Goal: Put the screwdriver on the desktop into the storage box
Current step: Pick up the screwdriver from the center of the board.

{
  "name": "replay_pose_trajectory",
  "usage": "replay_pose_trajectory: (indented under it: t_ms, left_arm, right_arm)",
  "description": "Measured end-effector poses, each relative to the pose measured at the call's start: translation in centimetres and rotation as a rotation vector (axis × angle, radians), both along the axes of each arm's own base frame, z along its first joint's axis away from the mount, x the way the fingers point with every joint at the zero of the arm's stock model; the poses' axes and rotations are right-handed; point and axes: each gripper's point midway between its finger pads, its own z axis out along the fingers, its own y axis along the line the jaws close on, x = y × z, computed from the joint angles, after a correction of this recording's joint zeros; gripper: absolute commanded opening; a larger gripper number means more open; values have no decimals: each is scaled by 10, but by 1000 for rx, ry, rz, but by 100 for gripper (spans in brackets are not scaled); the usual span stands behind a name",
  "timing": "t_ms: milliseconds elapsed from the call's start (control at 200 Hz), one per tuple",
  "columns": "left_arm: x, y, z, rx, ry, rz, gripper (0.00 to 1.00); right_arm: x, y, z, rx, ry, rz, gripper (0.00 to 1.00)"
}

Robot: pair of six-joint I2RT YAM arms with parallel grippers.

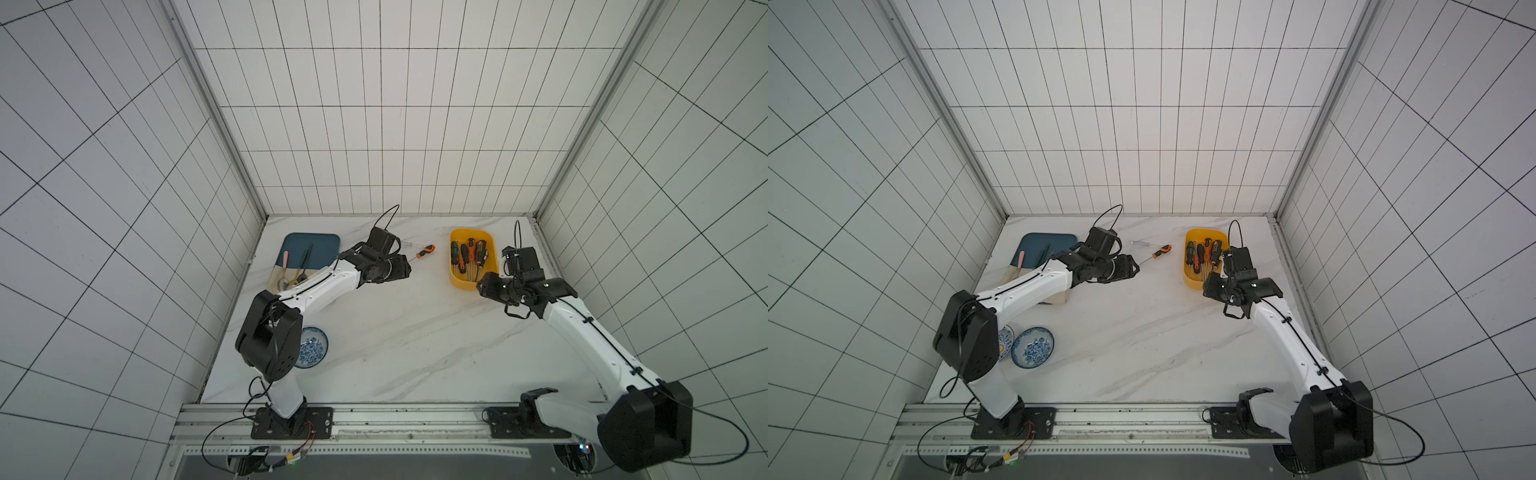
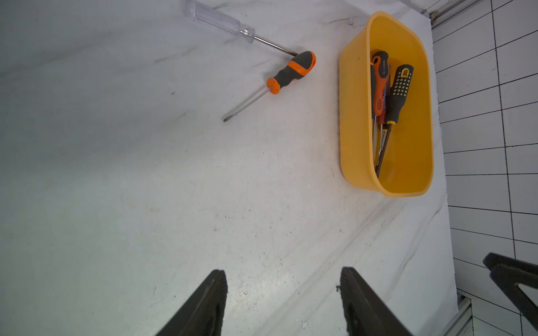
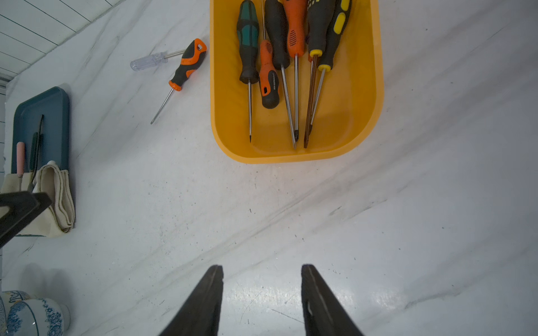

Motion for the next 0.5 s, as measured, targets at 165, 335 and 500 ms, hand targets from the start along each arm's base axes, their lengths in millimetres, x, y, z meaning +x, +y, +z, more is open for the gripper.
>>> replay_pose_trajectory:
  t_ms: [165,335,500]
  left_arm:
    - [29,-14,-12,27,-17,-31,66]
    - [60,-26,-21,50,-49,-72,67]
    - [91,-37,-35,54,-70,-107,67]
  right_arm:
    - [-15,-1,-1,14,-10,5,47]
    - [-28,-3,4,30,-34,8,47]
    - [-37,-4,3,41,-27,11,47]
